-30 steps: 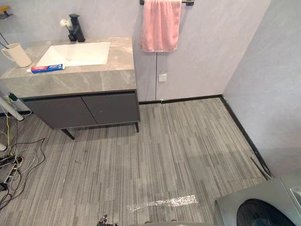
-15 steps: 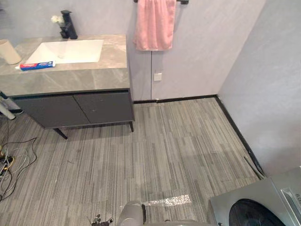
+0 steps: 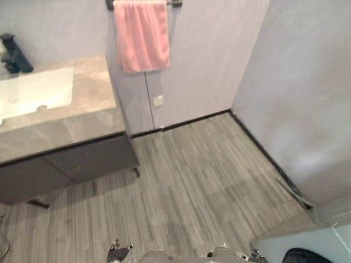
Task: Organize washtable
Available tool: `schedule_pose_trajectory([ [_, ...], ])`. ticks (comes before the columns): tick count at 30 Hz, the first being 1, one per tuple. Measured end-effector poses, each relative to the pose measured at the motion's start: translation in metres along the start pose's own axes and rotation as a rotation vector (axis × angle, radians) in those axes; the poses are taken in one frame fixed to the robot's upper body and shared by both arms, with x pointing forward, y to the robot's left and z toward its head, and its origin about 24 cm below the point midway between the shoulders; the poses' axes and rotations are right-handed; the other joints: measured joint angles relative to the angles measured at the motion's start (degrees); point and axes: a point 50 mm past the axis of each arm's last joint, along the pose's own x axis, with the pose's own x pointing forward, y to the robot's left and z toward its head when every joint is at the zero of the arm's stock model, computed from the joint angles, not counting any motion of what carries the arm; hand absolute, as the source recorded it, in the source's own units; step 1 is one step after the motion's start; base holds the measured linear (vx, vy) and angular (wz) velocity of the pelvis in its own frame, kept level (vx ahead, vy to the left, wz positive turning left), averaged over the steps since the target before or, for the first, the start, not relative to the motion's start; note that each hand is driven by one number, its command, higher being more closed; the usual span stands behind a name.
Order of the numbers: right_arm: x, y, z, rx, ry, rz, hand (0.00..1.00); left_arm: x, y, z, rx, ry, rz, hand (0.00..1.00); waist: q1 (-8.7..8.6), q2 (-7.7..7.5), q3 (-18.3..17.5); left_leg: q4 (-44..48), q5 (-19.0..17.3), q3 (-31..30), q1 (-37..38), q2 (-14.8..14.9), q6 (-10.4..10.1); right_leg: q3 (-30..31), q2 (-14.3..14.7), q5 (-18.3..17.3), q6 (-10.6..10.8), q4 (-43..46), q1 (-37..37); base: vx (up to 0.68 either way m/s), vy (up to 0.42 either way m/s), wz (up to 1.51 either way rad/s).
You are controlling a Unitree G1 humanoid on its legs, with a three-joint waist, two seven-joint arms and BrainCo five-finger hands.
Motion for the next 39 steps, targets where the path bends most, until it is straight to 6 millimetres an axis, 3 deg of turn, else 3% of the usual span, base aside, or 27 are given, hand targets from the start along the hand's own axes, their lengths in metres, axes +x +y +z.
schedule_pose_trajectory([
  [3, 0.000, -0.001, 0.001, 0.041, -0.003, -0.011, 0.00, 0.002, -0.018, 0.004, -0.004, 0.001, -0.043, 0.00, -0.24, 0.14, 0.0, -3.9, -0.3, 1.2, 3.4, 2.9, -2.5, -2.0, 0.2, 1.3, -0.9, -15.7, -4.7, 0.28, -0.097, -0.34],
  [4, 0.001, -0.004, 0.001, 0.069, 0.000, -0.020, 0.00, 0.004, -0.020, 0.007, -0.003, -0.004, -0.046, 0.00, -0.43, 0.23, 0.0, -4.6, -0.3, 1.2, 3.8, 3.7, -3.3, -1.6, 0.2, 3.1, -1.3, -20.6, -6.1, 0.39, -0.215, -0.12],
  [5, 0.000, -0.005, -0.001, 0.105, 0.009, -0.033, 0.00, 0.004, -0.020, 0.007, -0.002, -0.001, -0.043, 0.00, -1.04, 0.35, 0.1, -5.7, -0.4, 0.8, 5.2, 4.9, -5.0, 0.2, 0.7, 7.7, -2.0, -28.0, -7.0, 0.40, -0.263, 0.04],
  [8, 0.000, -0.003, -0.005, 0.134, 0.027, -0.044, 0.00, 0.002, -0.015, 0.000, -0.001, 0.020, -0.028, 0.00, -2.03, -0.12, -0.1, -6.0, -1.4, -2.0, 8.6, 6.0, -7.5, 1.7, -0.1, 12.6, -3.4, -30.2, -6.5, 0.42, -0.325, 0.31],
  [9, -0.001, 0.002, -0.007, 0.151, 0.034, -0.035, 0.00, 0.002, -0.011, -0.002, -0.005, 0.023, -0.015, 0.00, -2.30, -0.75, -0.5, -4.7, -1.8, -4.2, 9.4, 6.3, -8.3, 1.5, -0.8, 15.4, -2.3, -27.3, -6.1, 0.46, -0.427, 0.65],
  [11, 0.001, -0.004, -0.002, 0.135, 0.023, -0.043, 0.00, 0.000, -0.011, -0.005, -0.024, 0.034, -0.005, 0.00, -3.21, 0.56, -0.8, 3.4, -1.9, -8.2, 6.3, 9.4, -8.6, -1.0, -0.1, 12.1, -3.2, -23.8, -4.9, 0.41, -0.470, 0.68],
  [12, 0.002, -0.009, 0.003, 0.096, 0.003, -0.043, 0.00, 0.000, -0.015, -0.005, -0.056, 0.029, -0.005, 0.00, -2.99, 1.93, -0.6, 15.3, 0.1, -11.3, -0.1, 11.5, -8.1, -3.3, 1.3, 9.9, -4.4, -23.7, -3.5, 0.37, -0.480, 0.54],
  [13, 0.004, -0.011, 0.010, 0.057, -0.019, -0.038, 0.00, -0.001, -0.015, -0.002, -0.086, 0.017, 0.005, 0.00, -1.96, 2.23, 0.3, 27.2, 4.0, -13.0, -6.2, 13.7, -6.6, -4.3, 2.8, 8.3, -6.0, -24.2, -1.5, 0.29, -0.375, 0.36],
  [15, 0.004, -0.010, 0.013, 0.028, -0.028, -0.041, 0.00, 0.000, -0.014, 0.003, -0.110, -0.012, 0.024, 0.00, -0.90, 2.30, 0.8, 37.0, 3.6, -12.9, -12.2, 15.8, -7.2, -5.5, 4.6, 6.8, -7.5, -25.8, 2.6, 0.36, -0.436, 0.08],
  [17, 0.004, -0.004, 0.023, 0.026, -0.070, -0.021, 0.00, 0.001, -0.018, 0.015, -0.087, -0.063, 0.000, 0.00, 0.00, 1.35, 1.2, 37.4, 3.3, -11.3, -15.8, 14.7, -7.7, -7.1, 5.1, 5.8, -7.8, -28.7, 6.8, 0.29, -0.353, 0.19],
  [21, -0.013, 0.028, 0.113, 0.010, -0.477, 0.115, 0.00, -0.016, -0.037, 0.069, -0.068, -0.349, -0.107, 0.00, 0.19, -0.09, 1.1, 14.3, 3.1, -6.6, -21.8, 5.1, -8.3, -12.2, 5.4, 5.2, -6.8, -36.9, 13.1, 0.25, -0.156, 0.66],
  [22, -0.023, 0.036, 0.139, 0.014, -0.586, 0.147, 0.00, -0.024, -0.037, 0.088, -0.098, -0.441, -0.100, 0.00, 0.45, -0.07, 1.1, 6.1, 4.3, -6.2, -22.3, 2.4, -7.5, -13.0, 5.8, 5.1, -6.6, -38.7, 14.1, 0.39, -0.084, 0.52],
  [23, -0.035, 0.041, 0.163, 0.033, -0.697, 0.168, 0.00, -0.034, -0.034, 0.107, -0.144, -0.535, -0.063, 0.00, 2.29, -0.07, 0.8, 0.1, 8.7, -7.1, -22.1, 0.6, -6.2, -12.6, 6.2, 5.1, -6.4, -40.2, 15.1, 0.34, -0.049, 0.12],
  [24, -0.038, 0.043, 0.169, 0.036, -0.726, 0.175, 0.00, -0.037, -0.033, 0.112, -0.158, -0.562, -0.051, 0.00, 2.97, -0.32, 0.7, -0.6, 9.7, -7.3, -21.9, 0.3, -6.0, -12.4, 6.3, 5.1, -6.2, -40.6, 15.3, 0.36, -0.021, -0.22],
  [25, -0.054, 0.050, 0.187, 0.046, -0.831, 0.210, 0.00, -0.049, -0.029, 0.131, -0.213, -0.658, -0.009, 0.00, 4.12, -1.20, 0.1, -1.4, 12.6, -8.2, -21.4, -0.7, -4.7, -12.0, 6.3, 5.1, -5.3, -41.8, 16.6, 0.51, 0.039, -0.07],
  [26, -0.075, 0.057, 0.204, 0.063, -0.952, 0.252, 0.00, -0.066, -0.027, 0.156, -0.261, -0.784, 0.012, 0.00, 4.44, -2.23, -0.5, -0.3, 13.6, -8.0, -21.2, -1.7, -1.9, -10.4, 5.3, 4.4, -4.2, -41.3, 17.3, 0.55, 0.068, 0.05],
  [28, -0.092, 0.060, 0.216, 0.097, -1.047, 0.286, 0.00, -0.082, -0.032, 0.177, -0.251, -0.906, 0.025, 0.00, 3.89, -3.16, -0.7, 2.6, 12.4, -7.8, -20.6, -2.9, -0.7, -7.5, 3.7, 4.0, -2.8, -37.1, 17.0, 0.45, 0.112, 0.26],
  [30, -0.106, 0.064, 0.226, 0.157, -1.123, 0.322, 0.00, -0.098, -0.036, 0.197, -0.229, -1.023, 0.053, 0.00, 3.13, -2.96, -0.6, 3.3, 9.7, -8.0, -17.0, -3.3, 0.2, -3.2, 1.8, 5.1, 0.4, -20.5, 12.3, 0.41, 0.142, 0.16],
  [31, -0.112, 0.069, 0.229, 0.200, -1.147, 0.350, 0.00, -0.108, -0.040, 0.207, -0.224, -1.089, 0.060, 0.00, 2.56, -3.02, -0.4, 2.2, 7.5, -8.6, -12.6, -3.7, 1.0, -1.6, -0.2, 7.1, 0.2, -6.5, 8.6, 0.45, 0.107, 0.12],
  [32, -0.117, 0.073, 0.229, 0.223, -1.162, 0.377, 0.00, -0.119, -0.043, 0.216, -0.219, -1.152, 0.061, 0.00, 1.50, -2.81, -0.2, 1.9, 5.6, -9.1, -8.4, -3.8, 1.8, -0.9, -1.5, 7.1, -0.9, 3.0, 6.2, 0.45, 0.084, 0.19],
  [33, -0.119, 0.075, 0.228, 0.228, -1.164, 0.389, 0.00, -0.125, -0.044, 0.220, -0.216, -1.185, 0.065, 0.00, 1.07, -2.58, -0.1, 1.8, 5.2, -9.6, -6.6, -3.7, 2.1, -0.8, -1.9, 6.8, -1.5, 5.8, 5.5, 0.49, 0.047, 0.24],
  [34, -0.122, 0.079, 0.226, 0.249, -1.166, 0.415, 0.00, -0.137, -0.044, 0.226, -0.210, -1.252, 0.080, 0.00, -0.16, -1.84, -0.1, 0.8, 4.3, -10.8, -3.6, -2.8, 2.2, -1.1, -1.7, 5.9, -2.9, 6.5, 4.0, 0.30, 0.018, 0.24],
  [36, -0.128, 0.083, 0.228, 0.284, -1.182, 0.456, 0.00, -0.154, -0.045, 0.237, -0.208, -1.353, 0.094, 0.00, -0.68, -1.81, -0.3, -1.5, 2.4, -11.6, -0.1, -1.1, 1.4, -1.9, 0.1, 5.1, -3.5, 1.0, 0.9, 0.37, -0.039, 0.16],
  [39, -0.142, 0.083, 0.235, 0.337, -1.245, 0.494, 0.00, -0.161, -0.044, 0.243, -0.184, -1.415, 0.148, 0.00, -0.52, -2.03, -0.4, -1.8, -1.2, -11.8, 2.3, 0.9, -0.3, -0.4, 5.1, 6.7, -2.5, -22.0, -2.1, 0.36, -0.125, 0.02],
])
